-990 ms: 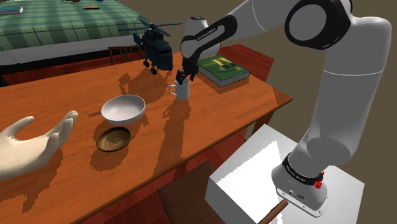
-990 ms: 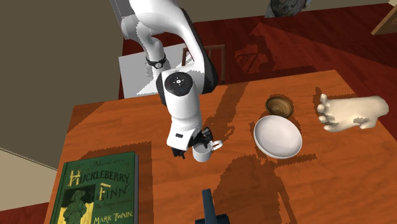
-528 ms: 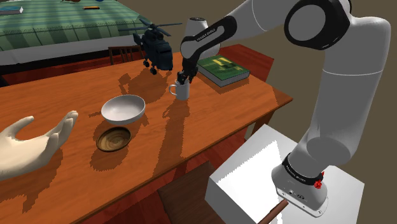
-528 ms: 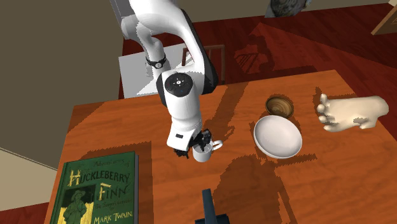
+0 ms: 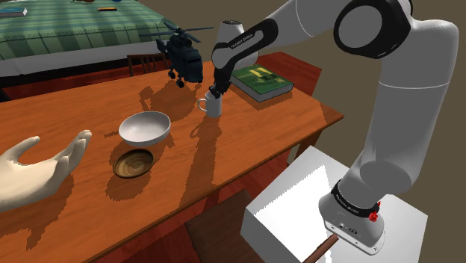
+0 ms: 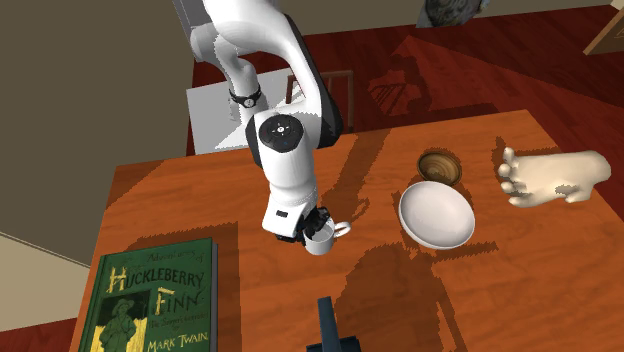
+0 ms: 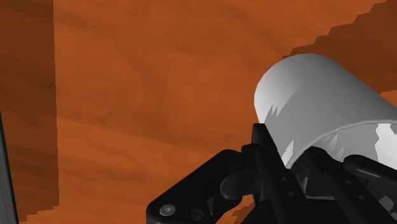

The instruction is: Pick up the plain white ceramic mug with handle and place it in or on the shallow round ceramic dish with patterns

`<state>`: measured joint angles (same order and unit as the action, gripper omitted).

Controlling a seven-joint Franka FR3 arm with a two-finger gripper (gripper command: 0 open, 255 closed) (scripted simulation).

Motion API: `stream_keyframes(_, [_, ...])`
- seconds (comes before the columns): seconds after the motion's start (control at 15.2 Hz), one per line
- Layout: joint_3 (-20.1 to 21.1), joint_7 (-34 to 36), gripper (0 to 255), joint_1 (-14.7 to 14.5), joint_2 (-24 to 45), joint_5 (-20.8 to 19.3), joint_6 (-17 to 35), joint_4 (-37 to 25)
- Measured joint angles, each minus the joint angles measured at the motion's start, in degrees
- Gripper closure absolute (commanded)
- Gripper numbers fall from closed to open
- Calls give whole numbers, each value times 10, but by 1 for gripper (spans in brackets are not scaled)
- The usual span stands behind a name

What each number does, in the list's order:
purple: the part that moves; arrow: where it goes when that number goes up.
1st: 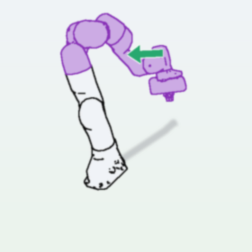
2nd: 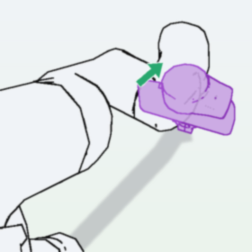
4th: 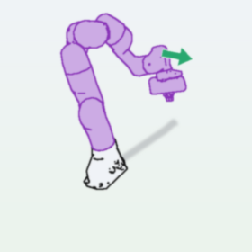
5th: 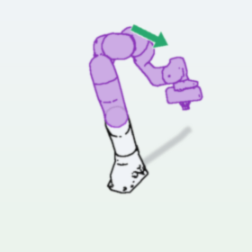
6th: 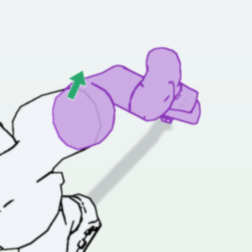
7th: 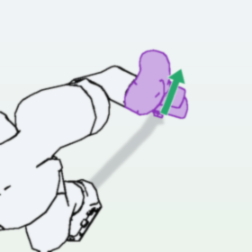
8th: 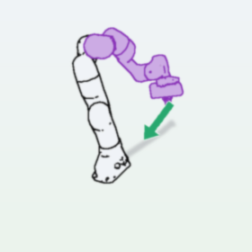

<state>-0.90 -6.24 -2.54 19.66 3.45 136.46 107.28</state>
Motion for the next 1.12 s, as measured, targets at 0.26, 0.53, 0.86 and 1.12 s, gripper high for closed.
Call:
stream_keyframes(0.26, [0,1,255,0,-8,-1,-13,-5])
stream_keyframes(0.53, [-1,3,255,-1,-22,-2,-39,-17])
stream_keyframes(0.86, [-2,4,255,0,-37,-4,-72,-35])
stream_keyframes(1.12, [-2,7,255,-1,-48,-5,-100,-52])
